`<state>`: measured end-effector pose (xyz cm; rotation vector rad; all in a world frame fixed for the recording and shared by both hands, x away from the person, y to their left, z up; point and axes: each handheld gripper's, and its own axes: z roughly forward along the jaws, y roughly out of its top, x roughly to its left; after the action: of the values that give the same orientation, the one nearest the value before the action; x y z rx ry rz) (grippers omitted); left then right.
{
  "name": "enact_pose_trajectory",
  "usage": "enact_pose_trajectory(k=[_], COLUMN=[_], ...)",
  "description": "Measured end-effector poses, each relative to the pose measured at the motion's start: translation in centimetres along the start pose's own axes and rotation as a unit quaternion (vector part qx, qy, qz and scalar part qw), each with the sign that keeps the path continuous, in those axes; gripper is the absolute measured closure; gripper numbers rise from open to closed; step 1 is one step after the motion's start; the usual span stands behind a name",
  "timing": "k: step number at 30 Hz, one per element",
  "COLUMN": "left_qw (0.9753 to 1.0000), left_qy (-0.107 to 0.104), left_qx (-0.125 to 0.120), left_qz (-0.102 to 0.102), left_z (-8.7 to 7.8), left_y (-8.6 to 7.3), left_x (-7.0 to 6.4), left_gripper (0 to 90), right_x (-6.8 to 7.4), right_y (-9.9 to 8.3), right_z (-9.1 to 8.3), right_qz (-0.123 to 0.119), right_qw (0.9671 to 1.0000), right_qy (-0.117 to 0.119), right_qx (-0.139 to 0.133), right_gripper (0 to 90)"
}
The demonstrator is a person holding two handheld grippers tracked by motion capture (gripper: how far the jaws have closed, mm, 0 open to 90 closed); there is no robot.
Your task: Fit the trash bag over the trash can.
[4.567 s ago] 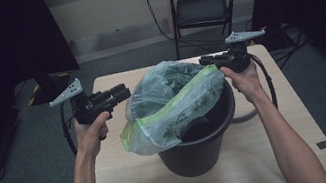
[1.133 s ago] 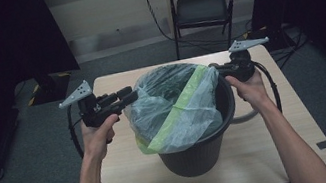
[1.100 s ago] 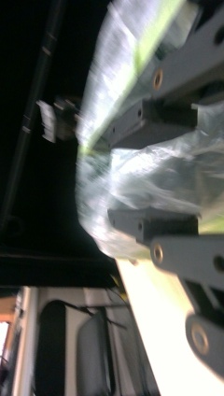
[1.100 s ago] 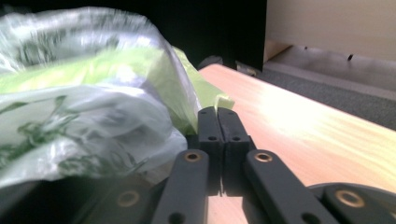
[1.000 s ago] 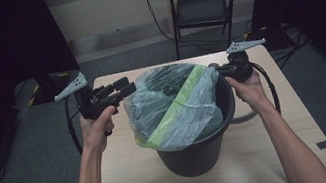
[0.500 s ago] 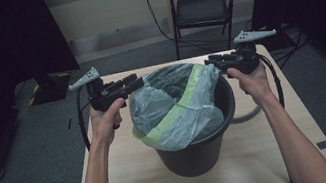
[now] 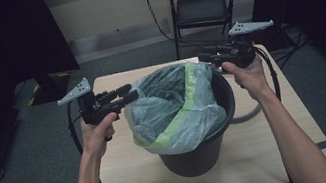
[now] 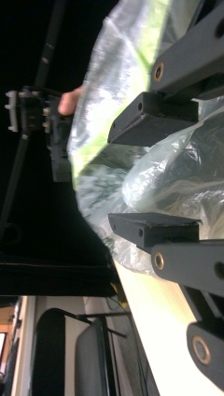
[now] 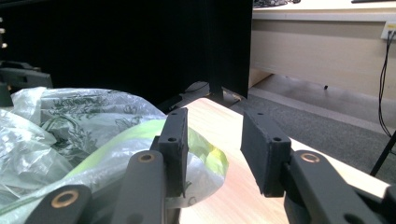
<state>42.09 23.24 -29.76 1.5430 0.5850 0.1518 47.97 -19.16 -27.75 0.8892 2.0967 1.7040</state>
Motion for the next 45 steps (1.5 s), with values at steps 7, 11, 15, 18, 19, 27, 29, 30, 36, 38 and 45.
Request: enact_pose_trajectory(k=[7,11,15,18,19,27,29,30,36,38,45], left_qw=[0.9987,0.9996,0.9998,0.9996,0.9996,0.9994,0.9993,0.9992,0.9996,0.9996,0.9995], left_qy=[-0.029,-0.012,0.004,0.009,0.009,0.017,0.018,0.019,0.005,0.009,0.005], left_qx=[-0.030,-0.017,-0.013,-0.020,-0.021,0.022,0.027,0.029,0.021,0.024,0.029], left_qz=[-0.031,-0.018,-0.012,-0.015,-0.018,-0.019,-0.020,-0.021,-0.017,-0.009,0.006], left_z=[0.8,0.5,-0.1,0.0,0.2,3.5,3.8,3.6,2.3,1.9,0.7], left_y=[0.7,0.8,1.0,1.5,1.7,1.4,1.0,0.6,-0.2,-0.3,-0.7], left_x=[1.8,1.3,1.2,1.5,1.6,2.6,2.6,2.5,1.8,1.2,-0.4], left_gripper=[56.9,55.5,54.8,54.3,54.4,60.7,60.1,60.1,60.4,60.4,59.3], right_x=[1.3,1.4,1.7,1.7,1.7,1.1,1.0,1.0,0.4,0.2,-0.3], right_y=[1.2,1.2,0.6,0.6,0.6,0.8,0.8,0.7,0.5,0.4,0.1], right_z=[-0.2,-0.4,0.1,0.4,0.4,0.8,0.7,0.6,0.2,0.3,0.7], right_qz=[-0.015,-0.015,-0.020,-0.020,-0.021,-0.021,-0.019,-0.019,-0.016,-0.014,-0.013], right_qw=[0.9997,0.9997,0.9988,0.9984,0.9984,0.9975,0.9974,0.9974,0.9979,0.9978,0.9983], right_qy=[0.015,0.021,0.039,0.048,0.048,0.058,0.060,0.059,0.054,0.056,0.040], right_qx=[-0.008,-0.003,0.021,0.022,0.023,0.033,0.035,0.035,0.033,0.034,0.041], right_gripper=[61.6,61.7,62.9,66.4,68.5,82.0,84.7,84.6,84.6,84.5,84.7])
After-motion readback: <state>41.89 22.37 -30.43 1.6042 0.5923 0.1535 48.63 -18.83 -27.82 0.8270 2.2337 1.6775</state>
